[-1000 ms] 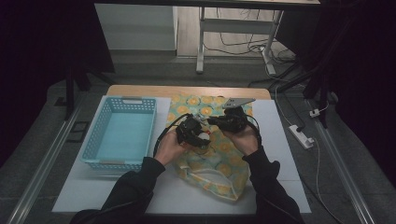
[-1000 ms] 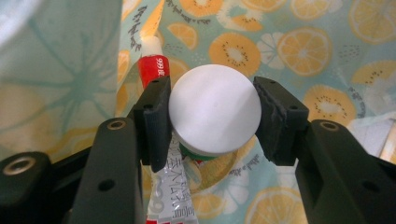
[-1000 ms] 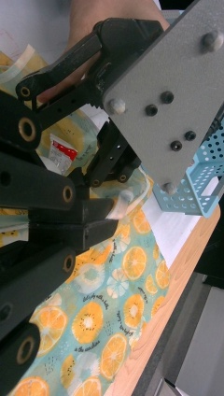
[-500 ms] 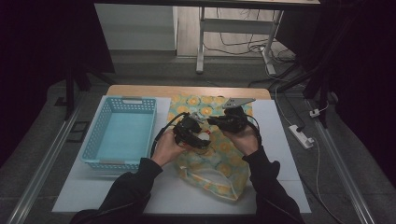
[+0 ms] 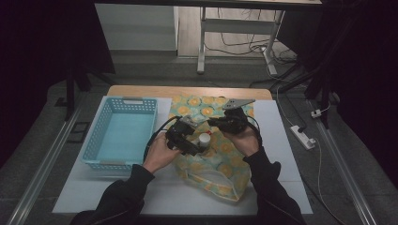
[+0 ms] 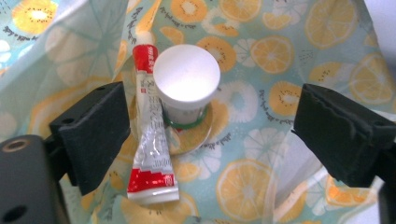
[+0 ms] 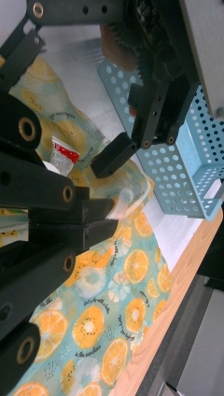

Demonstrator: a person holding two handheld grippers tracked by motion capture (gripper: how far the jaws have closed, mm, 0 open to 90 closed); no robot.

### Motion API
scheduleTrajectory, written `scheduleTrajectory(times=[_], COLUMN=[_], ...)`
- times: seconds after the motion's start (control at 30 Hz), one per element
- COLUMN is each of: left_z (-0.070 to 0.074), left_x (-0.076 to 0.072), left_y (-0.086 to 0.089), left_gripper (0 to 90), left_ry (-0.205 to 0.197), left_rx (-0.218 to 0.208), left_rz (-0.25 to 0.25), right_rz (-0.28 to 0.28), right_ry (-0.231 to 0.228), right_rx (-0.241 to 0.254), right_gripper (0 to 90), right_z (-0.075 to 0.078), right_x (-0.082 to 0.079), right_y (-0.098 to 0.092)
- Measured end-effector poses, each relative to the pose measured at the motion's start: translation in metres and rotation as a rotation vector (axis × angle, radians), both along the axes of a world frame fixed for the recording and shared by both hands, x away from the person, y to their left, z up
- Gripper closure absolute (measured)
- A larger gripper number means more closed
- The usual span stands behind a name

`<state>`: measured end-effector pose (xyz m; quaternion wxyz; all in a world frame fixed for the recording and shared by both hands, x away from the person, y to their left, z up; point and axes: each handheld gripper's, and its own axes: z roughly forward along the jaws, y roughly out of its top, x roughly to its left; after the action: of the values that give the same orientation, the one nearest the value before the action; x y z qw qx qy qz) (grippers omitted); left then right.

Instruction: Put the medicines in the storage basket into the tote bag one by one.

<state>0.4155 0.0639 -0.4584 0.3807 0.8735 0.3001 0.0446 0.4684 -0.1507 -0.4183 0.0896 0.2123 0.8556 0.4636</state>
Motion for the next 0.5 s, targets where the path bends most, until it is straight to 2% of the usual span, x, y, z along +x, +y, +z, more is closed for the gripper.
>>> scheduleTrajectory(times=[0.1, 0.27, 0.5], left_z=[-0.001, -0.003, -0.005], left_x=[-0.004, -0.009, -0.017], left_y=[0.003, 0.007, 0.011], left_gripper=[6.0, 2.1, 0.1], left_ry=[0.001, 0.025, 0.027], left_rx=[-0.014, -0.037, -0.066], left_rz=[0.002, -0.027, -0.049], right_rz=[0.001, 0.003, 0.005], right_ry=[0.001, 0.001, -0.002], right_rx=[0.000, -0.001, -0.004], right_gripper=[90.0, 90.0, 90.0], right_z=[0.000, 0.000, 0.000], right_x=[0.000, -0.001, -0.002], right_y=[0.001, 0.001, 0.002])
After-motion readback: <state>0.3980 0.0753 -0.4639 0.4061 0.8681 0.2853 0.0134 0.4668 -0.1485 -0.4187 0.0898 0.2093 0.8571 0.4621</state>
